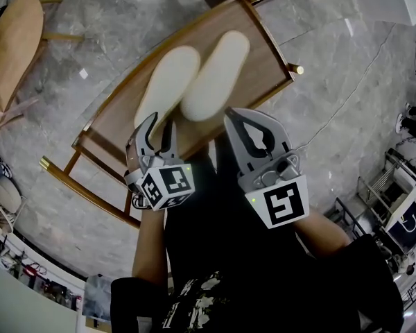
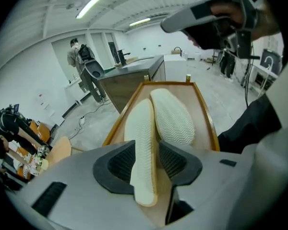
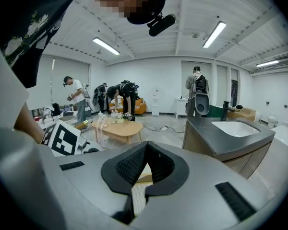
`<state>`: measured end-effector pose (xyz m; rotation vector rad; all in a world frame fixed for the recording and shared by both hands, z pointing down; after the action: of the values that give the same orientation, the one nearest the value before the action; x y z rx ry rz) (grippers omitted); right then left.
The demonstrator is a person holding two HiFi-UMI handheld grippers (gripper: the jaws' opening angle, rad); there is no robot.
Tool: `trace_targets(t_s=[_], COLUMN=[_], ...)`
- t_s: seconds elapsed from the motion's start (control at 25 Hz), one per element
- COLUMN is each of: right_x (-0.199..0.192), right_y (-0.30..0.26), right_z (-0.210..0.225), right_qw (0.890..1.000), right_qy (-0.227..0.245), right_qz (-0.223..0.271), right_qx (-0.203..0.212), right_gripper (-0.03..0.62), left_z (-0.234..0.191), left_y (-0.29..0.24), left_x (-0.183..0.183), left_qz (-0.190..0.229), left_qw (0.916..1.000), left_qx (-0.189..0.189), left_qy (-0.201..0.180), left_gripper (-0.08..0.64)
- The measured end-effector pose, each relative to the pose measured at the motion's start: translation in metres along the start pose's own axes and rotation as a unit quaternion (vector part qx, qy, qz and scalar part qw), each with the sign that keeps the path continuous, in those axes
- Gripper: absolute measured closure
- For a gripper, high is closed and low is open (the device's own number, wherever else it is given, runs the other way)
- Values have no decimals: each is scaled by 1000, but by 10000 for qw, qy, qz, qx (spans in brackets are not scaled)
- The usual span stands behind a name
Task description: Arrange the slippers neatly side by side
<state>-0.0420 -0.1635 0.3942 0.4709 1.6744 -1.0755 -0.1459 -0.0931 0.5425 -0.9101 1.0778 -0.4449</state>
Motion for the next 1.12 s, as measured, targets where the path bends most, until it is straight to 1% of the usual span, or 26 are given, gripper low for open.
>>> trace_targets(t_s=[0.16, 0.28, 0.4, 0.64, 0.88, 1.12], right_x=[-5, -11, -13, -13, -10, -9], right_y=[-4, -12, -20, -32, -39, -38], right_z=[8, 14, 16, 18, 13, 5], right_qw=[9999, 9996, 9994, 9986, 9983, 9979], right_qy=[47, -20, -89, 52, 56, 166], right_qz=[-98, -213, -259, -303, -248, -240], right_qx=[123, 186, 232, 424, 515, 581], right_gripper=[601, 601, 601, 601, 601, 601], left_z=[5, 6, 4, 2, -6, -7], left_y=[-15, -24, -30, -24, -6, 7], left_x=[-9, -13, -17, -8, -3, -7], left_qz=[-342, -502, -596, -429, -198, -75], left_qw=[9994, 9987, 9980, 9978, 9940, 9889], left_qx=[-88, -55, 31, 213, 330, 388], left_qy=[23, 93, 209, 451, 1021, 1432], left_gripper=[405, 405, 422, 450, 499, 526])
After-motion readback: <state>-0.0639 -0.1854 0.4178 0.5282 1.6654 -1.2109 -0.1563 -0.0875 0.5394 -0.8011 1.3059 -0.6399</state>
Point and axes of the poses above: the fingertips, and each gripper's own axes: y backward along the fingers, z to its right, x out of its top, the point moved 2 cm from there along y, backward along the fingers, and after that the axes turned 2 degrees about y, right-handed, at the moved point
